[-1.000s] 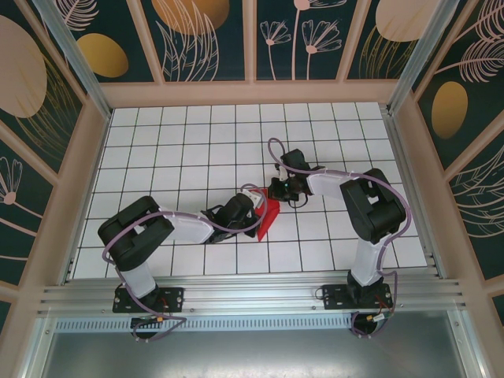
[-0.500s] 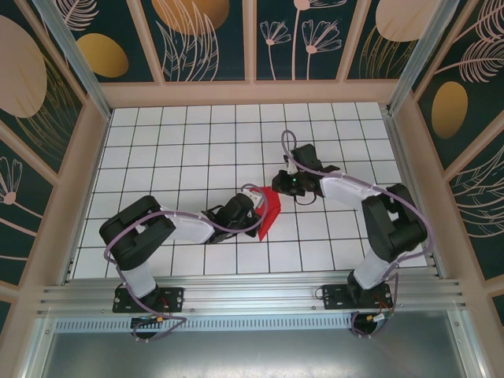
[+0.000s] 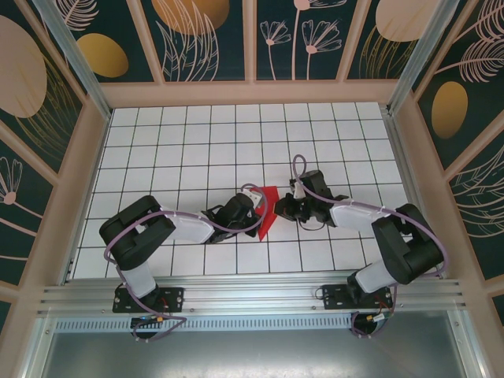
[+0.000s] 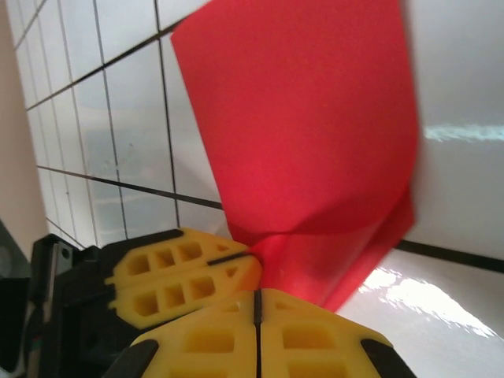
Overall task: Fold a paper plane with a square sheet of paper (pick it up from the middle)
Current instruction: Third fold the triangle at the center of the table.
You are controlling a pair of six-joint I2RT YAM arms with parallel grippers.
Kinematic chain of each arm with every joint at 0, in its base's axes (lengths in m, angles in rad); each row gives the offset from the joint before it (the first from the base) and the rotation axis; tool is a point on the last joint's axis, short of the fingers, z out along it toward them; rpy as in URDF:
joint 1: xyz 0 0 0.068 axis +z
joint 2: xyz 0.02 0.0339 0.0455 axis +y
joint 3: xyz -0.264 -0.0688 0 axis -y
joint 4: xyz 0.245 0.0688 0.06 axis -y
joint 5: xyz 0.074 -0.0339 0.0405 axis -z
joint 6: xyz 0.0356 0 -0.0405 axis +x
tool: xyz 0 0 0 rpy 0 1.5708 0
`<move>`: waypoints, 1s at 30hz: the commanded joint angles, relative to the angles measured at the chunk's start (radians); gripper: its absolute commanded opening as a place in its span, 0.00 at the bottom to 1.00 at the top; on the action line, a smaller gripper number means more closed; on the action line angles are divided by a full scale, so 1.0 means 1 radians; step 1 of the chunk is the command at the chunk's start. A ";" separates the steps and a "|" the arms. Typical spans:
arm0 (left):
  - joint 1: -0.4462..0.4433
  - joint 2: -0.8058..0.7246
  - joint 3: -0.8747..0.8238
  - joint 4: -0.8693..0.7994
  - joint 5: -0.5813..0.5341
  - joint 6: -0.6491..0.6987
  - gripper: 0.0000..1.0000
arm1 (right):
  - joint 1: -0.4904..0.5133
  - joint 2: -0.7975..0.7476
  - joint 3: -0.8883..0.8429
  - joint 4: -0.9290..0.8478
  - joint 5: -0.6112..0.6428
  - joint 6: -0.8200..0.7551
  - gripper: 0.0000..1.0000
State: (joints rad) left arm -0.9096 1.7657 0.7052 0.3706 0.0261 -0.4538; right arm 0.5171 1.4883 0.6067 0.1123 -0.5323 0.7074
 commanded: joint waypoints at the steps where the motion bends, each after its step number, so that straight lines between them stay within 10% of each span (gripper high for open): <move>1: 0.007 0.021 -0.004 -0.056 0.017 0.001 0.00 | 0.006 0.045 0.002 0.092 -0.041 0.029 0.09; 30: 0.006 0.011 -0.016 -0.068 0.008 0.004 0.00 | -0.032 0.042 -0.006 0.069 0.004 -0.009 0.10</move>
State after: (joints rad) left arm -0.9096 1.7657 0.7052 0.3702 0.0257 -0.4534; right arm 0.5045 1.5921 0.5930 0.2119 -0.5426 0.7151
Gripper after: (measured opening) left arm 0.052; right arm 0.097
